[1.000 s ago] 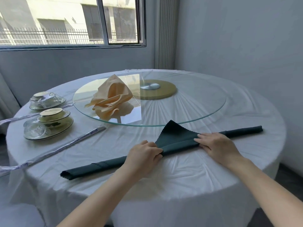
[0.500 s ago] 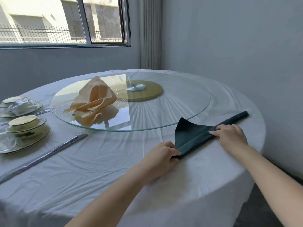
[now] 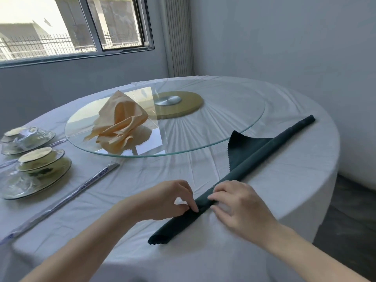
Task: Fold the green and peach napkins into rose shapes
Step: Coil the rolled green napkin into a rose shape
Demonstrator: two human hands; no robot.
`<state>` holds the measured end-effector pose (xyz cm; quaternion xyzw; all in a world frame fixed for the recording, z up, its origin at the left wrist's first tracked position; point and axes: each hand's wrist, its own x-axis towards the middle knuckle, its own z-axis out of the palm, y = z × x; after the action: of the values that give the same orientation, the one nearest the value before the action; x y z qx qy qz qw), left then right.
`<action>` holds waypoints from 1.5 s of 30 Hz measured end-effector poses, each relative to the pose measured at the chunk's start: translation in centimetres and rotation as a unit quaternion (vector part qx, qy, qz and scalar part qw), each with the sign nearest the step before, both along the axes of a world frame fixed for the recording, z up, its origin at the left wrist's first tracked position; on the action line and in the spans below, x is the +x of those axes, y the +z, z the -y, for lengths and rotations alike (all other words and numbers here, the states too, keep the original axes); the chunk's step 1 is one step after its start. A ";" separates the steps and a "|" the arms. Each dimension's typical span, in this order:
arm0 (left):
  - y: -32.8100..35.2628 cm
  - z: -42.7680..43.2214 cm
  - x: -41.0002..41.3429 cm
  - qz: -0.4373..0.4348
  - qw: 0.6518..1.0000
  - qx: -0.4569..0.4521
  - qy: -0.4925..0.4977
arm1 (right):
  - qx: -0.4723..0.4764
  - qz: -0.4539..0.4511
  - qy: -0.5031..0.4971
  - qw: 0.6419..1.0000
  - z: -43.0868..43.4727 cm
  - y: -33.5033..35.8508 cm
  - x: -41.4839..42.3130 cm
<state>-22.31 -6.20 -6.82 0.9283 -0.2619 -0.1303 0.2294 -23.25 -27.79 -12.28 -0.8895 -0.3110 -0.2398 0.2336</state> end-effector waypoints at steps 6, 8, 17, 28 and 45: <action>-0.2 -2.0 0.4 -0.038 0.999 0.008 -0.014 | -0.029 0.027 0.021 0.999 -4.5 -1.0 -3.0; -0.3 -2.4 0.5 -0.039 0.999 0.008 -0.026 | -0.037 0.039 0.001 0.999 -5.0 -1.1 -3.1; -0.8 -3.4 1.1 -0.054 0.995 0.019 -0.084 | 0.047 0.077 -0.092 0.992 -6.9 -1.9 -3.7; -0.9 -3.3 1.1 -0.059 0.995 -0.063 -0.042 | 0.107 0.035 -0.200 0.973 -6.4 -2.6 -3.7; -0.6 -1.1 0.8 0.025 0.998 -0.014 0.055 | 0.062 0.017 -0.159 0.985 -5.9 -1.9 -3.3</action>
<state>-21.56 -5.11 -7.43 0.9410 -0.2182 -0.0905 0.2424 -26.50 -21.85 -14.21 -0.9072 -0.1539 -0.3081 0.2415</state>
